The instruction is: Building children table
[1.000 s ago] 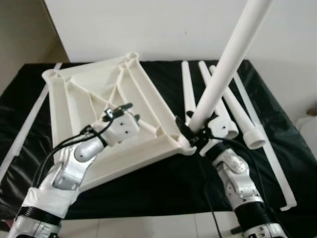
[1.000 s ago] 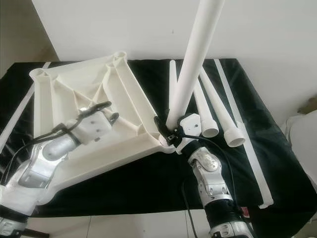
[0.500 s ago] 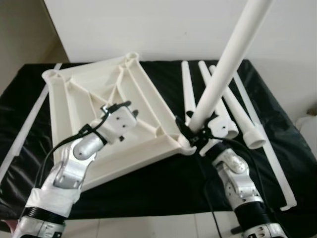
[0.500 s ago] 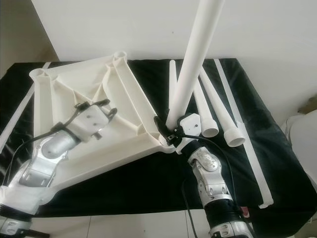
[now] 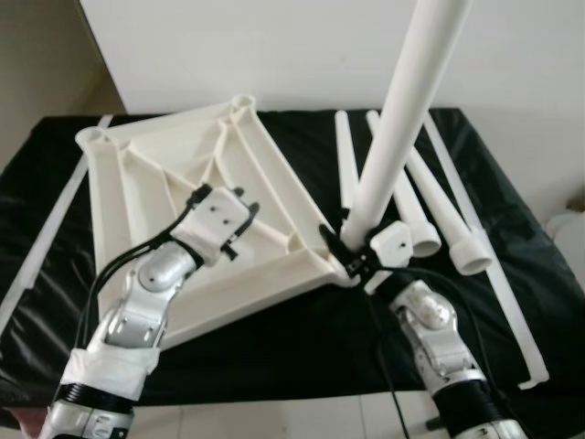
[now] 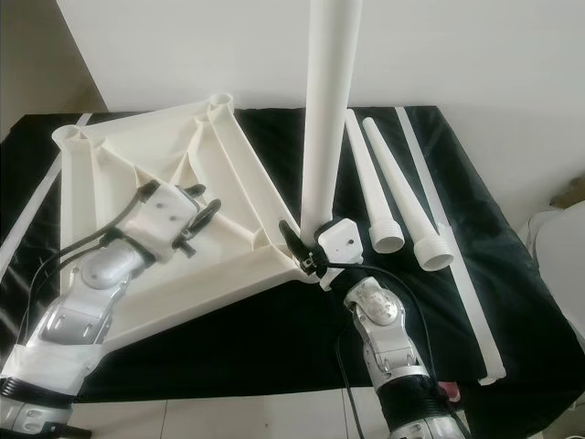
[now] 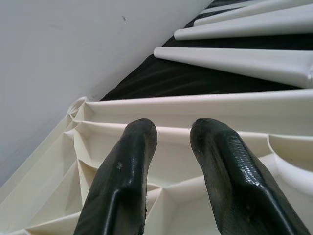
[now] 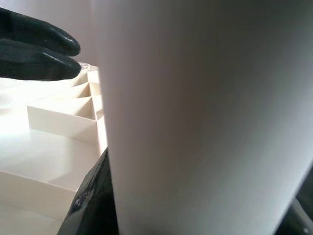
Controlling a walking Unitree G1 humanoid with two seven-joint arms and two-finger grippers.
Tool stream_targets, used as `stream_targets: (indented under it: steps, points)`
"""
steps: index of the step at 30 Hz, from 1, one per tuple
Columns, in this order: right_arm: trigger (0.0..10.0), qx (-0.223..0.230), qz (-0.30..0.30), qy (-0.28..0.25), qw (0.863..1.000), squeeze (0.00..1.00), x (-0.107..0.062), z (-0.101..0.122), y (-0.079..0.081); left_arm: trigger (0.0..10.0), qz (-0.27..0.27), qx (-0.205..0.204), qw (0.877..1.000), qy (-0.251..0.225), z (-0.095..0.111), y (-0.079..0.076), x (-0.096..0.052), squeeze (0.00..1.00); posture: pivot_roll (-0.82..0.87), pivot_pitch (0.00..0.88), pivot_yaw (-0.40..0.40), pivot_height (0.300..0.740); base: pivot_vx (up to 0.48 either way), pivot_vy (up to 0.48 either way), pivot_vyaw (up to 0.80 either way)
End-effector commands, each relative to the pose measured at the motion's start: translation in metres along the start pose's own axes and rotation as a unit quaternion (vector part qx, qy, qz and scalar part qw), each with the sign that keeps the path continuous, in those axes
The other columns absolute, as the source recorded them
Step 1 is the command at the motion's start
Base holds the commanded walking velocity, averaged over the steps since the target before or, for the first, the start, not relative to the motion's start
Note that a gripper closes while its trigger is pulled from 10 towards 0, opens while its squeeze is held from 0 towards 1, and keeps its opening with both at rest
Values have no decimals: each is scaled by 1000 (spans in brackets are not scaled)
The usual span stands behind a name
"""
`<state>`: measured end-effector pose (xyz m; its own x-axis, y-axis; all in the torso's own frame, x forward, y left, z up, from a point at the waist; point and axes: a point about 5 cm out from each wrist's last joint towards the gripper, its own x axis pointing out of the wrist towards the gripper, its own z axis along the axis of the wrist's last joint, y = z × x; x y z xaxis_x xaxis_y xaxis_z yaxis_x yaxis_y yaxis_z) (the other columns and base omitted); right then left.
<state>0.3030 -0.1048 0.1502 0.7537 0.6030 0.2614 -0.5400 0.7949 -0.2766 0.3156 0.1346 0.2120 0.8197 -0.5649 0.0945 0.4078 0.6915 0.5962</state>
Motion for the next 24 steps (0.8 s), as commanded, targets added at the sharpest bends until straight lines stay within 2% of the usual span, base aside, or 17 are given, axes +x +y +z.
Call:
stream_targets:
  steps: [1, 3, 4, 6, 10, 11, 19, 24]
  points:
    - [10000, 38, 37, 94, 994, 0, -15, -37, 25, 10000, 1, -11, 1000, 7, -3, -1, -3, 0, -43, 147, 38, 740, 0, 0, 0]
    - [10000, 45, 32, 93, 994, 0, -15, -37, 24, 10000, 0, -14, 1000, 8, -2, -1, -3, 0, -42, 145, 36, 740, 0, 0, 0]
    - [10000, 76, 11, 93, 993, 0, -15, -38, 20, 10000, -1, -16, 1000, 8, -2, -1, -3, 0, -40, 144, 36, 740, 0, 0, 0]
    - [10000, 76, 11, 93, 993, 0, -15, -38, 20, 10000, -1, -16, 1000, 8, -2, -1, -3, 0, -40, 144, 36, 740, 0, 0, 0]
    - [10000, 106, -9, 99, 989, 0, -15, -42, 15, 10000, -2, -17, 1000, 8, -1, -1, -2, 0, -41, 144, 29, 740, 0, 0, 0]
    - [10000, 103, -7, 110, 989, 0, -17, -45, 15, 10000, 2, -29, 1000, 6, 1, -1, -2, 0, -55, 140, 21, 740, 0, 0, 0]
    - [10000, 106, -28, 139, 984, 0, -19, -51, 11, 10000, -2, -39, 999, 5, 1, -5, -1, 0, -62, 137, 19, 740, 0, 0, 0]
    - [10000, 122, -53, 143, 981, 0, -21, -53, 10, 10000, -4, -38, 999, 2, 4, -6, 0, 0, -65, 146, 21, 740, 0, 0, 0]
